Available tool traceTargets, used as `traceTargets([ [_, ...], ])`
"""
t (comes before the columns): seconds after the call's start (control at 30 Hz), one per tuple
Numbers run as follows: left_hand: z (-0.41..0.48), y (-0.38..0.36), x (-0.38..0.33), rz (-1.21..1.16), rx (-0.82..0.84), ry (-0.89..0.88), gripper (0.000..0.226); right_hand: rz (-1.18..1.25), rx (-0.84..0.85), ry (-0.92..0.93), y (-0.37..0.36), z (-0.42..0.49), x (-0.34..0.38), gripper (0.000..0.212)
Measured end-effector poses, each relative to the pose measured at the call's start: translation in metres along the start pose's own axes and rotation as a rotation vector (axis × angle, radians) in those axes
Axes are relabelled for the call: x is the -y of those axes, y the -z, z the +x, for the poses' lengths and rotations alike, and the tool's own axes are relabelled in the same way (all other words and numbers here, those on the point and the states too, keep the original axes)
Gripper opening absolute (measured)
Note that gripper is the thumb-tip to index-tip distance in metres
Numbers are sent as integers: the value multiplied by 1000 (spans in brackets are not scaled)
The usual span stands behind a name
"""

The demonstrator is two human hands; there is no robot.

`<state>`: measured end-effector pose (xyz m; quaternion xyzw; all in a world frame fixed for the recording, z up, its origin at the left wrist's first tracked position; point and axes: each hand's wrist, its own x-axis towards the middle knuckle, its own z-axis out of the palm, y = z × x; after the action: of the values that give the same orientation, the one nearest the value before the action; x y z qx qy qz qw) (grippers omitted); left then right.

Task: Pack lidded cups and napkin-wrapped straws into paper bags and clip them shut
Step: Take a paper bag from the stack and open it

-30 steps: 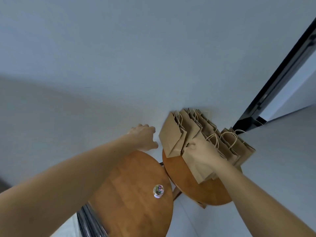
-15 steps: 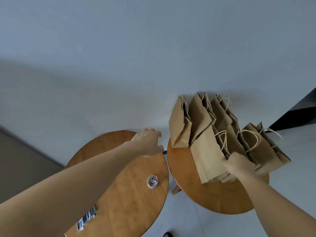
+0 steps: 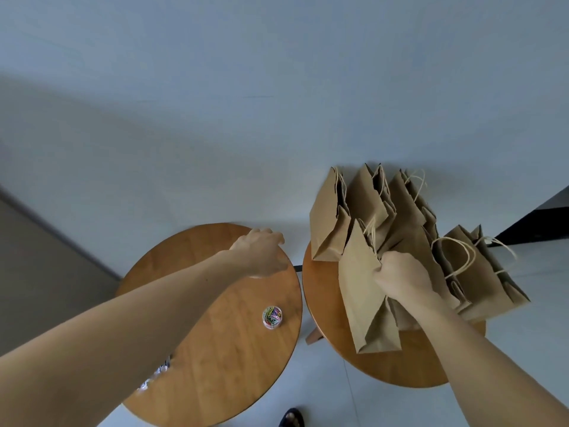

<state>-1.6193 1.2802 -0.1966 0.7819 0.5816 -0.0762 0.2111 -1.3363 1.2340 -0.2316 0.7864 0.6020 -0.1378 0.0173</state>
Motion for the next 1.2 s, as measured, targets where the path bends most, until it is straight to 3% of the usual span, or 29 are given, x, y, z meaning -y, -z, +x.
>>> traceTargets([
  [0.27, -39, 8, 81, -34, -33, 76, 59, 21, -53, 299, 33, -43, 143, 37],
  [0.5, -87, 3, 185, -115, -48, 187, 57, 19, 45, 421, -36, -67, 252, 23],
  [0.63, -104, -11, 230, -164, -24, 216, 51, 62, 67, 396, -84, -85, 296, 26],
  [0.8, -114, -41, 253, -180, 40, 193, 58, 111, 174, 364, -130, -111, 318, 22],
  [1.0, -115, -65, 245, -142, 114, 151, 71, 51, 233, 331, -138, -110, 304, 54],
  [1.2, -100, -72, 223, -210, 152, 206, 79, 123, 275, 322, -136, -87, 300, 40],
])
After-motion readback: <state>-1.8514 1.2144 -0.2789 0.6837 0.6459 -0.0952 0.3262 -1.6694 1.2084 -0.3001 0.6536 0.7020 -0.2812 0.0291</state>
